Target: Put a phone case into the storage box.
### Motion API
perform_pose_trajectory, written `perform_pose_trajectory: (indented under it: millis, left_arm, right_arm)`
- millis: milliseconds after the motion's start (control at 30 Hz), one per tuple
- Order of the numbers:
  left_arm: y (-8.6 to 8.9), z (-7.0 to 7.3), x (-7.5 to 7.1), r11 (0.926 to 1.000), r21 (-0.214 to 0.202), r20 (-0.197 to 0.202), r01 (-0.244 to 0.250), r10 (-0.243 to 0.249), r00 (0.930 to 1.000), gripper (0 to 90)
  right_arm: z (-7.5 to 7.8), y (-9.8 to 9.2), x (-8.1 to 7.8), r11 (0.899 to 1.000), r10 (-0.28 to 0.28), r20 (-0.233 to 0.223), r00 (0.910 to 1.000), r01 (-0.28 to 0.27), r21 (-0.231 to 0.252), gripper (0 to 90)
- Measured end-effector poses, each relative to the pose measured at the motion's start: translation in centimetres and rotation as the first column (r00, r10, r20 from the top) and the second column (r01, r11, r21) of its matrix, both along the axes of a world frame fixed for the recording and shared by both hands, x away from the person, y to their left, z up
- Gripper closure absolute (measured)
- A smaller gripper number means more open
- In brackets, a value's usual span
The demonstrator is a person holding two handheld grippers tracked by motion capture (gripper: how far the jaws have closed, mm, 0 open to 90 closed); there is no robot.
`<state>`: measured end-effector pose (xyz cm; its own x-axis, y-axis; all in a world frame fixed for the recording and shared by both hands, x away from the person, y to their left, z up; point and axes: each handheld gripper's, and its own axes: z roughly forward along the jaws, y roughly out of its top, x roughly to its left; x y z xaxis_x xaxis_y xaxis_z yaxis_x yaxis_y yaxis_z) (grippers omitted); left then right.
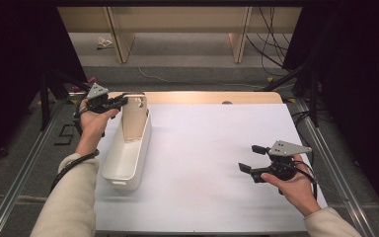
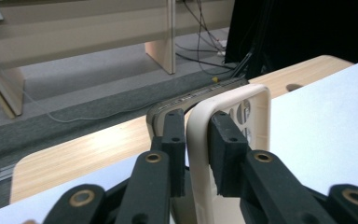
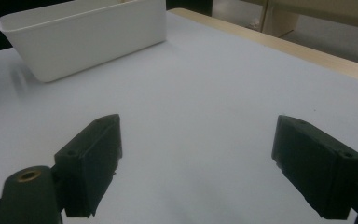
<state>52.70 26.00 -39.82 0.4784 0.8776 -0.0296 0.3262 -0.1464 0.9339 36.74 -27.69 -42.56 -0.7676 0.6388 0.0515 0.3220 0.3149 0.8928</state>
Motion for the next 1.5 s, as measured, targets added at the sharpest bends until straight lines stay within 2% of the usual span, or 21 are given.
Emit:
perform_pose_trajectory:
  millis: [267, 433, 567, 667, 767, 867, 933, 1033, 1133, 1267, 1400, 1500]
  left_arm:
    - [0.0, 0.1, 0.2, 0.9975, 0.053, -0.022, -0.046, 0.047, 0.9987, 70.4]
    - [-0.1, 0.1, 0.2, 0.9919, 0.106, -0.039, -0.069, 0.074, 0.9965, 67.9]
    - [-0.2, 0.3, 0.1, 0.9893, 0.12, -0.053, -0.082, 0.089, 0.9946, 63.6]
    - [-0.3, 0.7, -0.1, 0.9889, 0.116, -0.063, -0.093, 0.101, 0.9929, 57.0]
    - [-0.7, 1.1, -0.4, 0.9889, 0.12, -0.081, -0.088, 0.098, 0.9919, 45.7]
    - [-0.8, 1.5, -0.9, 0.9888, 0.12, -0.082, -0.089, 0.099, 0.9917, 35.9]
    - [-0.9, 2.0, -1.4, 0.989, 0.121, -0.086, -0.085, 0.096, 0.9917, 32.2]
    - [-1.3, 2.5, -2.4, 0.9887, 0.128, -0.134, -0.078, 0.095, 0.9864, 29.6]
    - [-1.7, 2.6, -3.4, 0.9868, 0.152, -0.142, -0.055, 0.077, 0.9869, 23.4]
    - [-2.1, 2.8, -5.0, 0.9876, 0.153, -0.132, -0.035, 0.056, 0.9897, 15.2]
    - [-2.7, 3.0, -6.6, 0.9929, 0.119, -0.112, -0.005, 0.019, 0.9935, 12.7]
    - [-3.2, 3.2, -7.9, 0.9939, 0.107, -0.098, 0.028, -0.017, 0.995, 10.7]
  right_arm:
    - [0.0, 0.0, 0.0, 1.0, 0.001, -0.001, 1.0, -0.001, 0.0, 16.8]
    - [0.0, 0.0, 0.0, 1.0, 0.002, -0.003, 1.0, -0.002, -0.002, 16.8]
    - [0.0, 0.0, 0.0, 1.0, 0.001, -0.001, 1.0, -0.001, -0.001, 16.8]
    - [0.0, 0.0, 0.0, 1.0, 0.001, 0.0, 1.0, -0.001, -0.001, 16.8]
    - [0.0, 0.0, 0.0, 1.0, 0.002, 0.0, 1.0, -0.002, -0.004, 16.7]
    - [0.0, 0.0, 0.0, 1.0, 0.001, 0.0, 1.0, -0.001, -0.003, 16.7]
    - [0.0, 0.0, 0.0, 1.0, 0.0, 0.001, 1.0, 0.0, -0.005, 16.7]
    - [0.1, 0.0, 0.0, 1.0, 0.0, 0.002, 1.0, 0.0, -0.004, 16.7]
    - [0.0, 0.0, 0.0, 1.0, 0.0, 0.001, 1.0, 0.0, -0.006, 16.7]
    - [0.1, 0.0, 0.0, 1.0, -0.002, 0.002, 1.0, 0.002, -0.005, 16.7]
    - [0.1, -0.1, 0.0, 1.0, -0.003, 0.002, 1.0, 0.003, -0.006, 16.6]
    - [0.1, -0.1, 0.0, 1.0, -0.004, 0.001, 1.0, 0.004, -0.007, 16.6]
